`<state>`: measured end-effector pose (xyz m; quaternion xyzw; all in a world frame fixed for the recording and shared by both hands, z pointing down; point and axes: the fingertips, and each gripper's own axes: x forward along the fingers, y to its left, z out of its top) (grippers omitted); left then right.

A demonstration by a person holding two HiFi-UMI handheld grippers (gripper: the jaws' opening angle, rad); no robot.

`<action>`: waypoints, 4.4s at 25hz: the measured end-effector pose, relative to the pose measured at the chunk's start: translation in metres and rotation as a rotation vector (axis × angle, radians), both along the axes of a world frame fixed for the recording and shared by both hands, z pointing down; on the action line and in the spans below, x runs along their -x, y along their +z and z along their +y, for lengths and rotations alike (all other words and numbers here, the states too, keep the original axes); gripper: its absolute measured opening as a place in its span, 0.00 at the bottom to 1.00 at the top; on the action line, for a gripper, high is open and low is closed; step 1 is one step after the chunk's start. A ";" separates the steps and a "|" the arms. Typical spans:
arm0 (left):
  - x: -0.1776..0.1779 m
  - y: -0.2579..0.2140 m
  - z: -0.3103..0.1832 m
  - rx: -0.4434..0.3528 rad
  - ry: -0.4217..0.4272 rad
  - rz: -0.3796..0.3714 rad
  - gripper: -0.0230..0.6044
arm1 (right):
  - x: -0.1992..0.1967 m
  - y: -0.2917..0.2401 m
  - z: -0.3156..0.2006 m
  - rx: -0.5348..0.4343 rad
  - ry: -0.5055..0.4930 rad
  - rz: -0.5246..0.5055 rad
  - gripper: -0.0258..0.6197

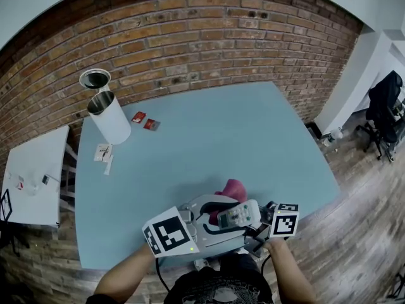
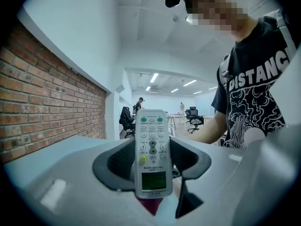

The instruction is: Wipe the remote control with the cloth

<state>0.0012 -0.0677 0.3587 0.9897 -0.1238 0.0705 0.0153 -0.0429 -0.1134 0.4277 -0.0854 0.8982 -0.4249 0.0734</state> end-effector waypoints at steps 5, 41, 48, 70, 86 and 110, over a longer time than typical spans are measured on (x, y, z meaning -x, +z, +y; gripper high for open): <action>0.002 0.007 -0.003 -0.003 -0.016 -0.029 0.41 | -0.002 0.009 0.003 0.065 0.014 -0.034 0.13; 0.080 0.252 -0.003 0.250 -0.062 -0.734 0.42 | -0.025 0.104 -0.014 0.107 0.270 0.308 0.13; 0.094 0.254 0.000 0.221 -0.083 -0.736 0.45 | 0.005 0.094 -0.008 0.058 0.197 0.329 0.13; 0.140 0.261 0.016 0.301 -0.135 -0.785 0.39 | 0.118 0.113 0.033 -0.080 -0.034 0.510 0.13; 0.141 0.262 0.017 0.333 -0.148 -0.831 0.39 | 0.087 0.116 0.033 -0.032 0.037 0.479 0.13; 0.142 0.263 0.017 0.345 -0.130 -0.819 0.39 | 0.029 0.116 0.009 0.042 0.179 0.453 0.13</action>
